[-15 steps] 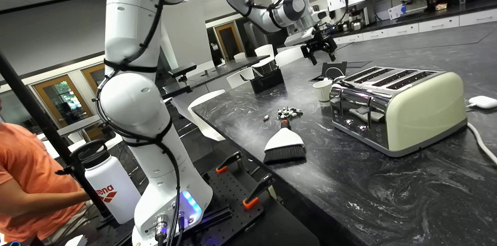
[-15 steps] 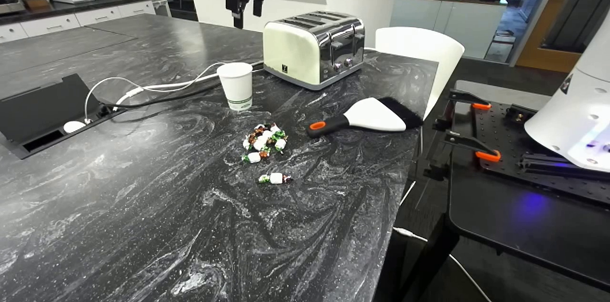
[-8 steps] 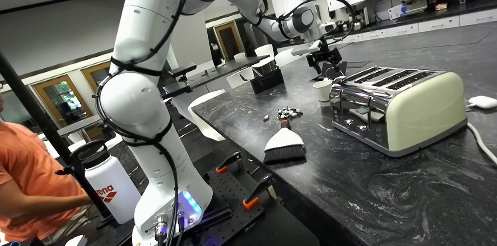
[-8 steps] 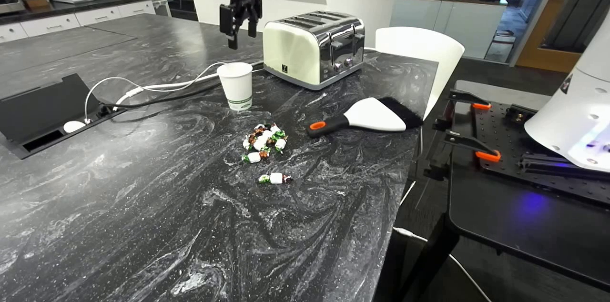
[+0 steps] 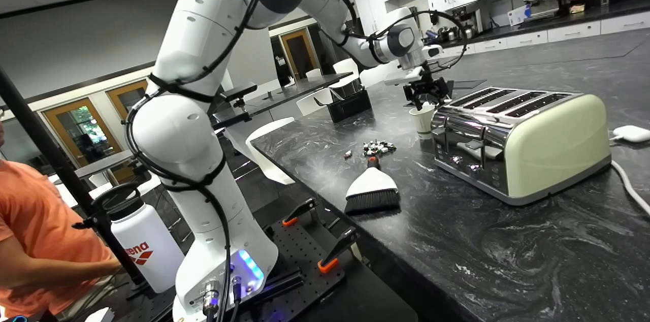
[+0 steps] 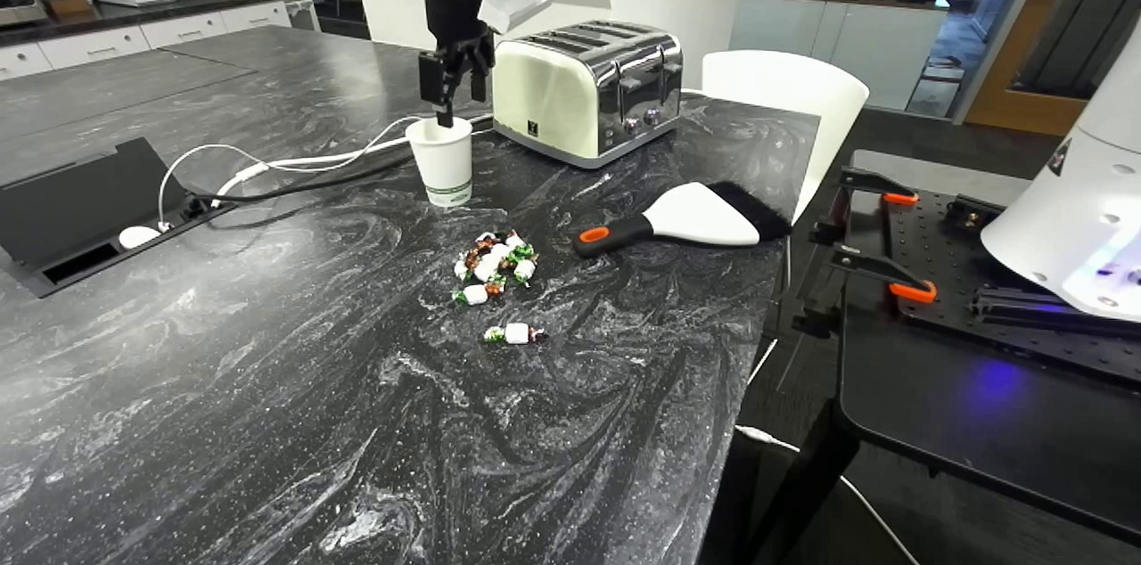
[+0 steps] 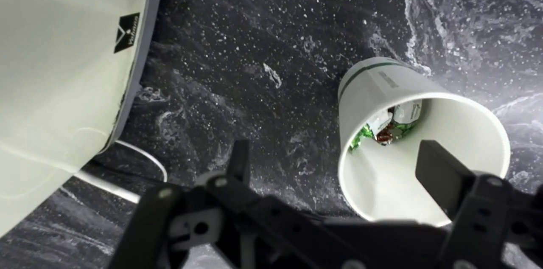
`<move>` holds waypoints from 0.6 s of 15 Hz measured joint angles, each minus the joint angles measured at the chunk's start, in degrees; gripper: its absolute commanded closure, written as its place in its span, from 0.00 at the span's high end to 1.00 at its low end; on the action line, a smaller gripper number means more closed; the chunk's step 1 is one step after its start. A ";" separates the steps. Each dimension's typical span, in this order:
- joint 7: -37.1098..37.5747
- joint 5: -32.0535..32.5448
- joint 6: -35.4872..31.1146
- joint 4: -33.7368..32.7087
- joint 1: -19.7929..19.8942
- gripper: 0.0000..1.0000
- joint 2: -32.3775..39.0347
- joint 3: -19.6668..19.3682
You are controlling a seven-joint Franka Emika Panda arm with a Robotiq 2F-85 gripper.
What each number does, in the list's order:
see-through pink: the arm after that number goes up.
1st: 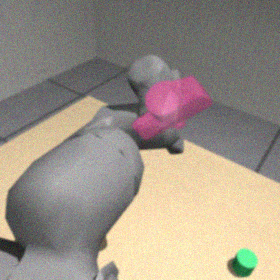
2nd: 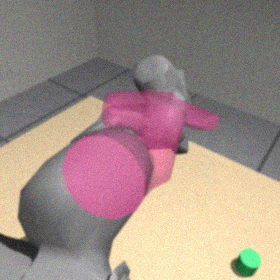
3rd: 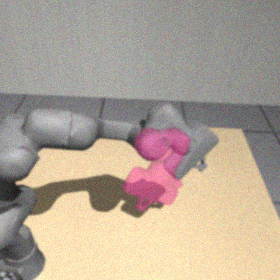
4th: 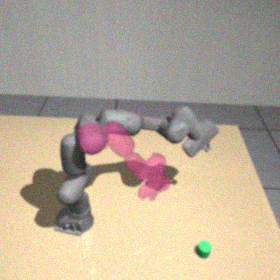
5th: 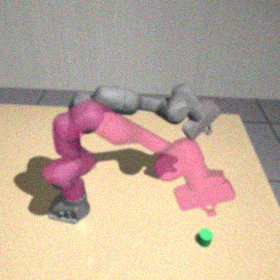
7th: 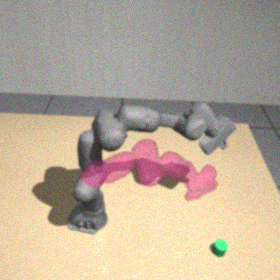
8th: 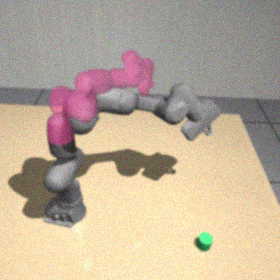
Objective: Move the white cup to the right
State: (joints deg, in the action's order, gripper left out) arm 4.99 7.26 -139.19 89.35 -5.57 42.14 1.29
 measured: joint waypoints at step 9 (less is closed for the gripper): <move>0.00 -0.02 0.07 -0.42 -0.23 0.12 1.68 -0.69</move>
State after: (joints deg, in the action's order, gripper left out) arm 4.99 7.24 -139.13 88.92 -5.80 43.82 0.60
